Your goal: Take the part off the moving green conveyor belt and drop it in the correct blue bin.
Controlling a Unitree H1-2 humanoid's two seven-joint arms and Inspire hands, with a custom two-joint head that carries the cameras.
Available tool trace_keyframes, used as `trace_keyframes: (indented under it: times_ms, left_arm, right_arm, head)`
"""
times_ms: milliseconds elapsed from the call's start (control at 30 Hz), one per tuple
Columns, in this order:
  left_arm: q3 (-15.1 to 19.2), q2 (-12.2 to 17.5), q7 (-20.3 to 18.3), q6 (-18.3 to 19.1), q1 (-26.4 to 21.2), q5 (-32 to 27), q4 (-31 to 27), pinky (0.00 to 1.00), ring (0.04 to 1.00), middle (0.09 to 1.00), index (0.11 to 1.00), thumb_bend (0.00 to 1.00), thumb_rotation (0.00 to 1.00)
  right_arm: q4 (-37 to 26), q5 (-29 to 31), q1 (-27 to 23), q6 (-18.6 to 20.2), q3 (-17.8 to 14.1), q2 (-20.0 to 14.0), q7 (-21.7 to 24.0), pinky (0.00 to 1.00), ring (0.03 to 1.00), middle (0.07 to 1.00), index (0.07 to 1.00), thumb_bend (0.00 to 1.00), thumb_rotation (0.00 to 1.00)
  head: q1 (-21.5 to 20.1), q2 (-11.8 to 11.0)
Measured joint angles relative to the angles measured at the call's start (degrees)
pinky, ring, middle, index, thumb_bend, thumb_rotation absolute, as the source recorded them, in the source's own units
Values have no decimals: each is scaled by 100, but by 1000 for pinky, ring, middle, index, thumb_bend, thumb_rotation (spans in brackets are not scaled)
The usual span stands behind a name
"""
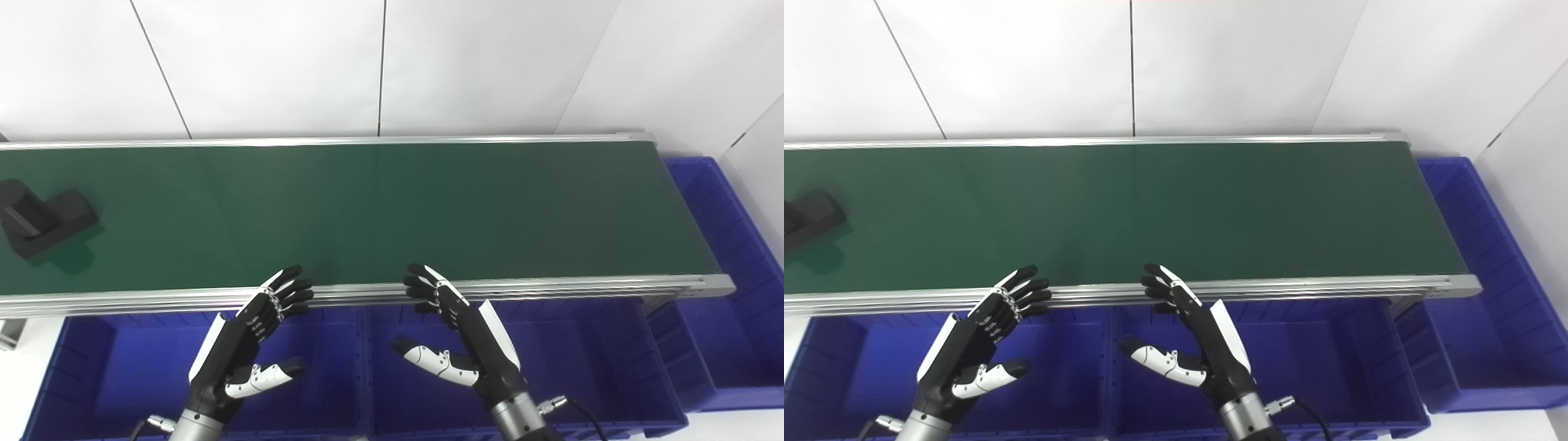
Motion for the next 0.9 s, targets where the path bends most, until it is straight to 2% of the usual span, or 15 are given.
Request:
trace_keyframes:
  times_ms: [400,567,733,800,867,900]
  left_arm:
    - [-94,-12,49,0,0,14,0,763,808,839,884,863,460]
    - [-113,-13,62,-4,-1,53,31,762,807,839,883,846,446]
    - [-146,-39,78,-31,-2,101,144,759,804,836,880,857,445]
    - [-164,-62,110,-40,-4,167,197,752,800,835,877,862,445]
    - [-182,-118,123,-65,-3,207,212,742,795,832,874,863,445]
    - [-190,-146,134,-92,-4,224,214,739,793,832,873,863,445]
  right_arm:
    - [1,36,2,0,-25,-53,0,761,831,846,896,555,529]
    - [31,52,0,-2,-27,-65,0,761,828,847,896,547,509]
    - [62,83,1,-10,-46,-104,0,761,830,846,896,544,495]
    - [77,115,0,-23,-61,-118,0,765,832,847,897,540,493]
    - [91,158,1,-46,-73,-135,0,767,835,849,898,534,495]
    - [101,165,1,-75,-78,-147,0,767,836,850,898,532,496]
  head:
    - [79,-70]
    - [237,-158]
    - [518,-281]
    - [816,-421]
    - [817,-422]
    - [1009,-518]
